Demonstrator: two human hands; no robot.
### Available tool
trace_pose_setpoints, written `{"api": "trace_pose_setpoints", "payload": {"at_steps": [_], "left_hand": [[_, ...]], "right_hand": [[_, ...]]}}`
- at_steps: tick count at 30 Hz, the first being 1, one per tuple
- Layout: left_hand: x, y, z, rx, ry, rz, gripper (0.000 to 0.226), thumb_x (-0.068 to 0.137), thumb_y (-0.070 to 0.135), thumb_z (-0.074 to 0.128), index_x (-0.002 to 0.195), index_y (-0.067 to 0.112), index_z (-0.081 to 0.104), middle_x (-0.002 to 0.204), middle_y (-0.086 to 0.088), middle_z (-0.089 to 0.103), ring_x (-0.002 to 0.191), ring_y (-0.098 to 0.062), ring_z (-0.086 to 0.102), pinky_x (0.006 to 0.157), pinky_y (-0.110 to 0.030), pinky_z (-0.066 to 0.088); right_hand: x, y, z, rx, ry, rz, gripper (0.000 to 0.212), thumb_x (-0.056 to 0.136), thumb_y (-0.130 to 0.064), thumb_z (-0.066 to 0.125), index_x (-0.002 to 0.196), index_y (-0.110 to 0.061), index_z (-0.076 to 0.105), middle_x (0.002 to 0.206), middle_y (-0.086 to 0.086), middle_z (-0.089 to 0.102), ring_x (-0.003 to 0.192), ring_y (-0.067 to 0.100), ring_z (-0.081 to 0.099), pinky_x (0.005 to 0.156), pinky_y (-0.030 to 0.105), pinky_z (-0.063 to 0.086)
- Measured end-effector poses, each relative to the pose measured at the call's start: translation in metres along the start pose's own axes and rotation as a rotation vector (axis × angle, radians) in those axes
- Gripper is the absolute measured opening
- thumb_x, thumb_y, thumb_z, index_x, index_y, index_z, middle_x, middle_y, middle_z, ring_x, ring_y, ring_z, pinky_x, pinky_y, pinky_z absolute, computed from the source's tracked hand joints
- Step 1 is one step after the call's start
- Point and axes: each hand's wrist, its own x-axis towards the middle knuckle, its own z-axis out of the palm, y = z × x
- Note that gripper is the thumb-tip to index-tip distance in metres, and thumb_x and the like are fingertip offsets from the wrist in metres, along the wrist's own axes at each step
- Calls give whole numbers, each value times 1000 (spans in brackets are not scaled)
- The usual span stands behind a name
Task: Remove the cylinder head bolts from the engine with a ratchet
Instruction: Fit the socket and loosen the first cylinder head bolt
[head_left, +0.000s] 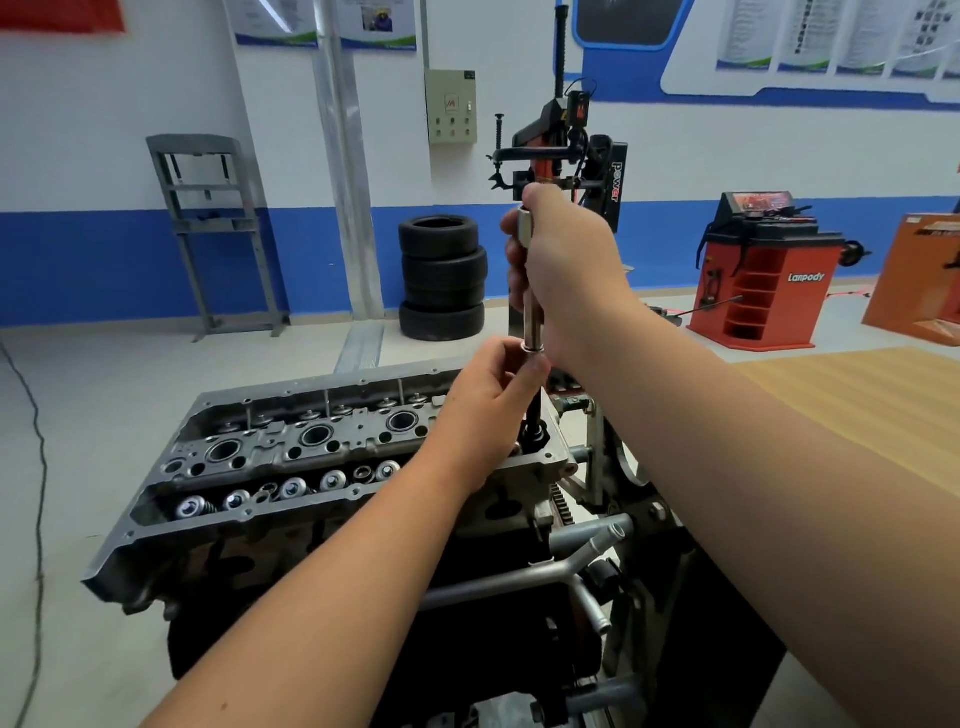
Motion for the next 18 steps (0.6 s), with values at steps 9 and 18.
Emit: {"api": "trace_pose_setpoints", "payload": {"at_steps": [9,18], "left_hand": [[-2,4,1,-24,-49,10,16,107,47,49,108,39,63,91,21,73,80,6,66,71,-11,47],[-3,4,-2,-93,-82,-28,22,98,57,44,99,61,66,105,19,74,99,-5,71,82,-32,49]], "right_hand": [[0,7,-3,-49,-14,-167,30,99,-34,53,75,-18,48,59,-4,44,50,12,37,52,31,34],[7,1,-15,210,-295,59,49,96,-38,46,50,-23,48,45,-6,32,41,14,24,44,23,24]]}}
